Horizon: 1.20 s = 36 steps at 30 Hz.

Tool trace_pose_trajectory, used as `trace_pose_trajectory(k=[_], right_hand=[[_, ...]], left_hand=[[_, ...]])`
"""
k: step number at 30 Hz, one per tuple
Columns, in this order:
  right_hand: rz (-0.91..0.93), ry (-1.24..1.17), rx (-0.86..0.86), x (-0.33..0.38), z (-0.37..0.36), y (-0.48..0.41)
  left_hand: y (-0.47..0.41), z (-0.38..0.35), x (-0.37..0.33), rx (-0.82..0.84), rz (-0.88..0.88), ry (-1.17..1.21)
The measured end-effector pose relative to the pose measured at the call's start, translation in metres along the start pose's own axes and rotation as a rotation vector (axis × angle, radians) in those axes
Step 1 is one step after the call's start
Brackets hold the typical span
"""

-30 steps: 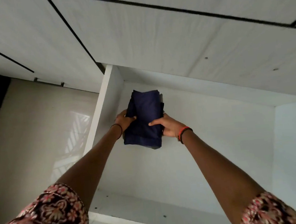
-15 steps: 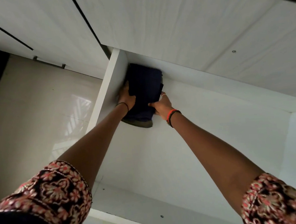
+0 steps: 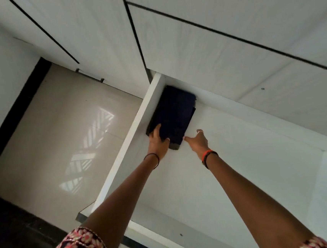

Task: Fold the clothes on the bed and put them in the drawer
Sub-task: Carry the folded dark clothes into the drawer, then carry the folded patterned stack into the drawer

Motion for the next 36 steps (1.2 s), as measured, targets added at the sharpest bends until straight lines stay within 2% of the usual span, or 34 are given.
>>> trace_pose_trajectory(k=[2,7,10,22,28,31,36], right_hand=[[0.027,0.014,0.037,0.004,-0.002,0.034],[0.102,0.060,0.166,0.010,-0.033,0.111],[0.134,0.137,0.246,0.013,-0.061,0.159],[0.345,0.386,0.524,0.040,-0.185,0.341],[0.436,0.530,0.662,0.007,-0.260,0.432],[0.464,0.595,0.715,-0.021,-0.291,0.474],[0.442,0.655,0.719,-0.075,-0.335,0.524]], left_hand=[[0.038,0.007,0.007,0.028,0.031,0.003],[0.129,0.047,0.019,-0.005,0.039,0.260],[0.177,0.091,0.037,-0.132,0.043,0.389],[0.331,0.213,0.138,-0.639,0.307,0.903],[0.435,0.249,0.221,-0.861,0.373,1.160],[0.482,0.256,0.268,-0.916,0.396,1.245],[0.543,0.263,0.332,-0.919,0.414,1.357]])
Point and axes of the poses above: each hand's wrist, its own y-axis away from the middle knuckle, its own z-axis out of the back of the hand, x = y × z, the point moved 9 cm from there along -y, towards the middle knuckle, and after that the axes turned 1 degree about x, right-handed, at the moved point
